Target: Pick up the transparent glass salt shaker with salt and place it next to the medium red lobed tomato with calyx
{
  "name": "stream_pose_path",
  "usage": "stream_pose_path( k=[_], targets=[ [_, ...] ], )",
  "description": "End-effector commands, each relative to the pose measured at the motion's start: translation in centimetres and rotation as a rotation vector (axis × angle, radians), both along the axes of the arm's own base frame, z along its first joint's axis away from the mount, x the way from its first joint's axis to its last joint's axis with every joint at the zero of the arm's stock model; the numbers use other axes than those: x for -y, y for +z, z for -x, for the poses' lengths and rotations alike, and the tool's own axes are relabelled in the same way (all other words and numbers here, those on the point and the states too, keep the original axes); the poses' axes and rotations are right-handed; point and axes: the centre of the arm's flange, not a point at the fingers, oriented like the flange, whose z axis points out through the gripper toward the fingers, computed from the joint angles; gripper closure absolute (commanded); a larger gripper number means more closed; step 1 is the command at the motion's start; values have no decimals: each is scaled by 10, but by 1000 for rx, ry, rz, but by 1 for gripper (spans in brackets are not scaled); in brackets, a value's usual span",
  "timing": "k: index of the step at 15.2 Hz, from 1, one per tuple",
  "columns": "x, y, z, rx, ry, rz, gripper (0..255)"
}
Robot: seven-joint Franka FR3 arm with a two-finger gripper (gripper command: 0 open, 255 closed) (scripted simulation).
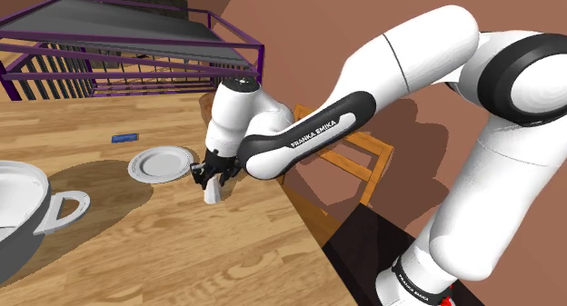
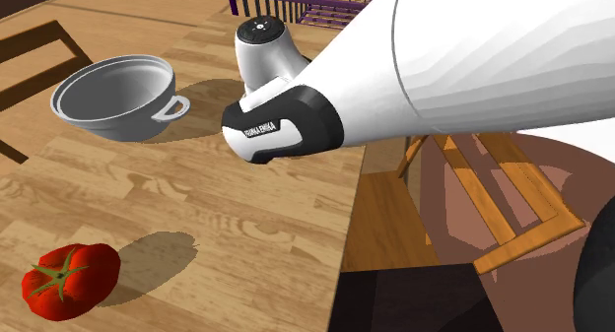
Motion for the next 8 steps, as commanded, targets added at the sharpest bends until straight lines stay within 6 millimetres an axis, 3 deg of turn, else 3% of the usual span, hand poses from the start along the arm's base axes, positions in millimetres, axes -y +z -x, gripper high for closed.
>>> stream_pose_path(
  k=[1,8],
  targets=[
    [-1,10,0,0,0,0,255],
    [-1,47,0,0,0,0,255]
  ],
)
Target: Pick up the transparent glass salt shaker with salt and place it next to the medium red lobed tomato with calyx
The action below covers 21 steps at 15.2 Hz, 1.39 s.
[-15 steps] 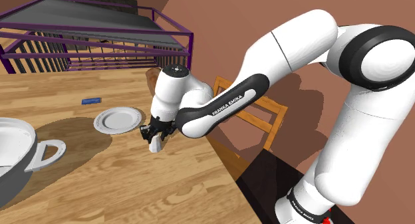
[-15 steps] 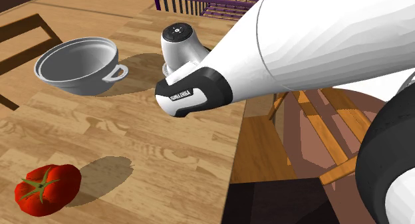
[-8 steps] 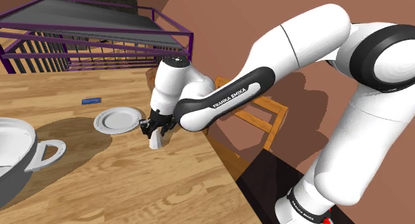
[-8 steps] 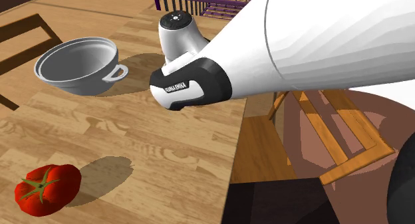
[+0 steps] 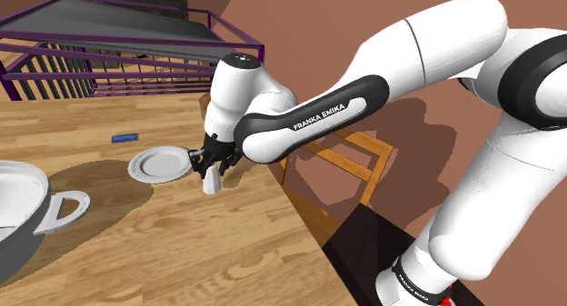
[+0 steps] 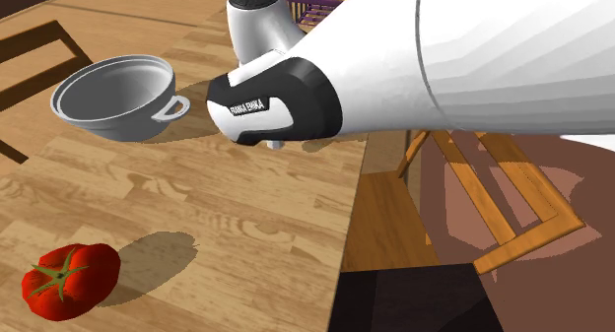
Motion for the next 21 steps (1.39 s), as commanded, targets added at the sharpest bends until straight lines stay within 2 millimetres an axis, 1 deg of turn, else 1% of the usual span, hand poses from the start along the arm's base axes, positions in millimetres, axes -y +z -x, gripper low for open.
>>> stream_pose_path(
  k=[1,21],
  targets=[
    [0,10,0,0,0,0,255],
    [0,116,0,0,0,0,255]
  ],
)
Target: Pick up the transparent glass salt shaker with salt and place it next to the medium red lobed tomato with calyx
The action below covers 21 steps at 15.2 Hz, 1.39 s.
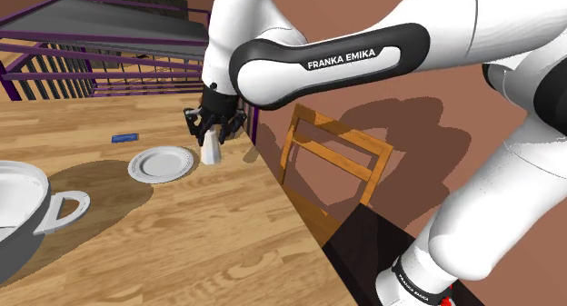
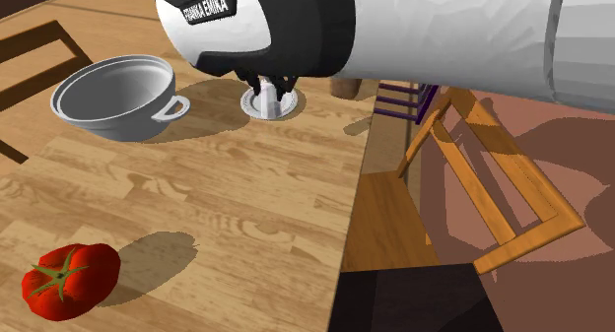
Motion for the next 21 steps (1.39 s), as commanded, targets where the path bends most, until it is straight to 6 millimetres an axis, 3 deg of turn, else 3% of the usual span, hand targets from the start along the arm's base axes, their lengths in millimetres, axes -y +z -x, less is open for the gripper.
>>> stream_pose_path(
  k=[1,21],
  targets=[
    [-1,9,0,0,0,0,255],
    [-161,9,209,0,0,0,255]
  ],
)
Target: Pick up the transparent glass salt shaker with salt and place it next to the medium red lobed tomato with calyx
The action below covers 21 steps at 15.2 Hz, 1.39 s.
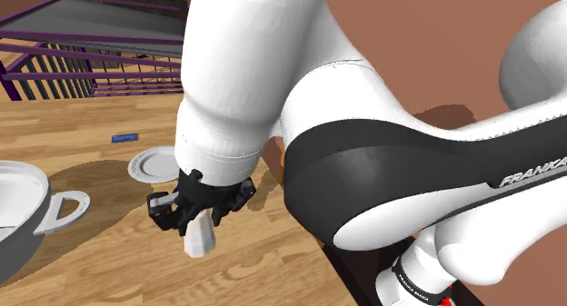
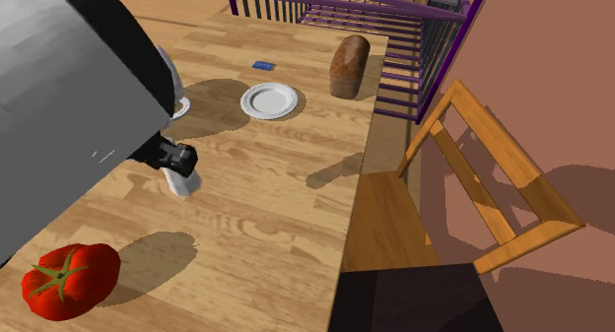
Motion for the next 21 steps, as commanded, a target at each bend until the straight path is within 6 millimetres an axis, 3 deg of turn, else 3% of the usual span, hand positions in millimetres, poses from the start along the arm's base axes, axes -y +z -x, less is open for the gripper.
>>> stream_pose_path(
  k=[1,21],
  targets=[
    [-16,-1,20,0,-2,0,255],
    [-177,-1,230,0,-2,0,255]
  ],
)
